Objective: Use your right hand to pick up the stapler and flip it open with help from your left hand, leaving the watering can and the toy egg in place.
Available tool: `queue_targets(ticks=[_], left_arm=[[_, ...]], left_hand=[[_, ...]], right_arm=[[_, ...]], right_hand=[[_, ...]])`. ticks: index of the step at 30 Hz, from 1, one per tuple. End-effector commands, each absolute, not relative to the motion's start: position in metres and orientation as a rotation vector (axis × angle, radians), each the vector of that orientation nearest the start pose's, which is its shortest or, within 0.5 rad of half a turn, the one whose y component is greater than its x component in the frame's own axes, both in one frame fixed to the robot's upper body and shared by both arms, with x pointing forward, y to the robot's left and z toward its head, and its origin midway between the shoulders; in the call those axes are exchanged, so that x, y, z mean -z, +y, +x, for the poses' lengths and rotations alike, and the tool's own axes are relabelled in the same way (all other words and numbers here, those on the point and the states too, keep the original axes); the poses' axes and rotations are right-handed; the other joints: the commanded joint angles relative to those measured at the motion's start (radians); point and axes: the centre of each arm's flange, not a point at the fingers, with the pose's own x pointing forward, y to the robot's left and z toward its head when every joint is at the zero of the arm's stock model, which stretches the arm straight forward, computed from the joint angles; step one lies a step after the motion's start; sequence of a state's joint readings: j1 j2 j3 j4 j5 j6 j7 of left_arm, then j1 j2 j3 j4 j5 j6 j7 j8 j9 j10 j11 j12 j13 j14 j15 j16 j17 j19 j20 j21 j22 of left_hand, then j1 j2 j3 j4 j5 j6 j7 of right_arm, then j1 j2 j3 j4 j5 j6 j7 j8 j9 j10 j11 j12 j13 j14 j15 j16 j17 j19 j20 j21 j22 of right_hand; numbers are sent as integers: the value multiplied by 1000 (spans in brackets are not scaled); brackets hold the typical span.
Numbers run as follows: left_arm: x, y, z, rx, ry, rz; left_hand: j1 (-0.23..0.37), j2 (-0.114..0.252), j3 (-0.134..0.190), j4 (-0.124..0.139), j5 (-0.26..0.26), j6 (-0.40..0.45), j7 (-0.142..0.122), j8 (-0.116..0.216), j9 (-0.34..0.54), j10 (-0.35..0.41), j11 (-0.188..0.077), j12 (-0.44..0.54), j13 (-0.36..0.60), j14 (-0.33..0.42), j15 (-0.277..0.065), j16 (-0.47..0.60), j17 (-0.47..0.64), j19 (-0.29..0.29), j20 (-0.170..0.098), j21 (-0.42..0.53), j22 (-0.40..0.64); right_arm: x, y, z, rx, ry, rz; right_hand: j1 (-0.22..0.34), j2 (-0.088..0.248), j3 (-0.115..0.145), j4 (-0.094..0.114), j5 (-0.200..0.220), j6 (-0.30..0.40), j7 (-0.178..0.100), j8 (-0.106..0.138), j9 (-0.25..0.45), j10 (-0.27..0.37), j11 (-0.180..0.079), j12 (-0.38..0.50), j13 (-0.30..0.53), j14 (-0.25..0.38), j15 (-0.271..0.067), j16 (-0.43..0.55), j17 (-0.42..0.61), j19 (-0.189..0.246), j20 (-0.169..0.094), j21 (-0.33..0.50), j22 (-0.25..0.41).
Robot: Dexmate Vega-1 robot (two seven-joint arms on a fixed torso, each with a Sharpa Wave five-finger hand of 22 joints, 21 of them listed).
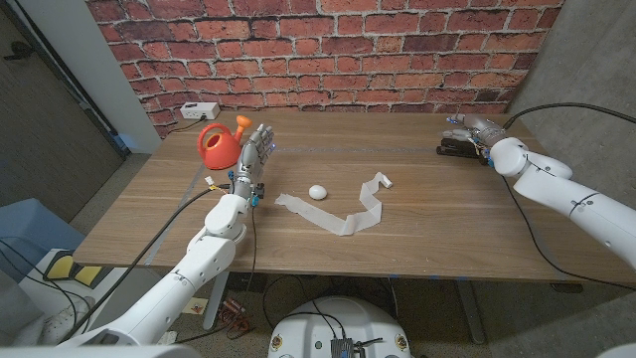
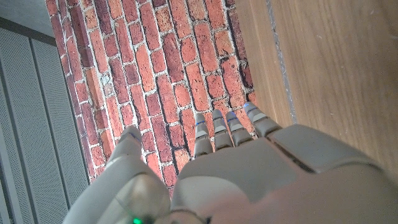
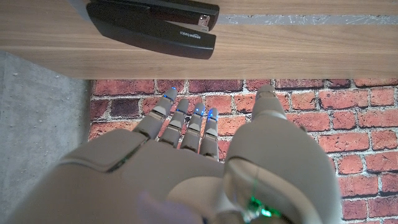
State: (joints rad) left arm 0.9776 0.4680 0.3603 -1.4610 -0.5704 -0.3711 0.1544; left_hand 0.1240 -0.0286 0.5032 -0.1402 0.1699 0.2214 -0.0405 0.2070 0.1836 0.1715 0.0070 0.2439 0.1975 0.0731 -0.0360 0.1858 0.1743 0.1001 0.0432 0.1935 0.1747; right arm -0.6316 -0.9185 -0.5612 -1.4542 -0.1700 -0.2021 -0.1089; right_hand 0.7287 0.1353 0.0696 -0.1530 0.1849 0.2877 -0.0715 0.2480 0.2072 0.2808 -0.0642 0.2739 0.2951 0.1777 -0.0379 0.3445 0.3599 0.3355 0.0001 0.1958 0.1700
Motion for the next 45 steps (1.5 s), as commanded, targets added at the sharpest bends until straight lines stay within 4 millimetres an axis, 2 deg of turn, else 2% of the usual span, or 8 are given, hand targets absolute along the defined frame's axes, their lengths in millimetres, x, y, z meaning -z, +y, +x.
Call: queue_targets(ticks=[1, 22, 29, 42, 45], left_arm=[[50, 257, 615, 126, -671, -106], [40, 254, 614, 130, -673, -84], [38, 254, 613, 129, -675, -82], [40, 252, 615, 135, -669, -84], [41, 252, 616, 133, -666, -87]], left_hand=[[0, 3, -4, -1, 4, 2, 0, -4, 3, 3, 1, -1, 5, 8, 3, 3, 3, 11, -2, 4, 1], [0, 5, -5, -1, 4, 8, 3, -5, 3, 7, 3, -1, 6, 8, 5, 1, 3, 10, -4, 3, 1], [1, 7, -4, -1, 4, 9, 4, -5, 3, 7, 3, -2, 6, 8, 4, 1, 3, 11, -3, 3, 1], [3, 9, -3, -2, 5, 10, 8, -6, 3, 9, 2, -3, 6, 7, 5, 0, 3, 11, -4, 2, 1], [3, 9, -3, -2, 5, 12, 11, -6, 3, 9, 4, -4, 6, 6, 4, 0, 3, 17, -8, 5, 1]], right_arm=[[-68, -402, 646, 261, -348, -1217], [-68, -408, 657, 261, -274, -1300], [-67, -411, 659, 277, -250, -1320], [-67, -413, 658, 280, -227, -1356], [-68, -415, 659, 282, -214, -1370]], right_hand=[[14, -6, 8, -2, -2, 8, 1, 4, 2, 5, -1, 6, 7, -8, -108, 4, 7, -8, -1, -2, 3], [37, -9, 18, -8, 1, -13, -6, -8, 3, -15, -11, 0, 20, -29, -108, -1, 12, -19, -11, -5, 3], [64, -20, 26, -17, 2, -10, 2, -7, 4, -9, -2, 3, 26, -20, -104, 1, 11, -11, 4, -2, 2], [77, -23, 31, -13, 3, -7, 2, -8, 5, -5, -4, 5, 33, -22, -102, 2, 13, -9, 4, -1, 2], [82, -16, 36, -9, 6, -12, -6, -10, 5, -10, -11, 4, 37, -32, -108, 0, 16, -16, -7, -4, 2]])
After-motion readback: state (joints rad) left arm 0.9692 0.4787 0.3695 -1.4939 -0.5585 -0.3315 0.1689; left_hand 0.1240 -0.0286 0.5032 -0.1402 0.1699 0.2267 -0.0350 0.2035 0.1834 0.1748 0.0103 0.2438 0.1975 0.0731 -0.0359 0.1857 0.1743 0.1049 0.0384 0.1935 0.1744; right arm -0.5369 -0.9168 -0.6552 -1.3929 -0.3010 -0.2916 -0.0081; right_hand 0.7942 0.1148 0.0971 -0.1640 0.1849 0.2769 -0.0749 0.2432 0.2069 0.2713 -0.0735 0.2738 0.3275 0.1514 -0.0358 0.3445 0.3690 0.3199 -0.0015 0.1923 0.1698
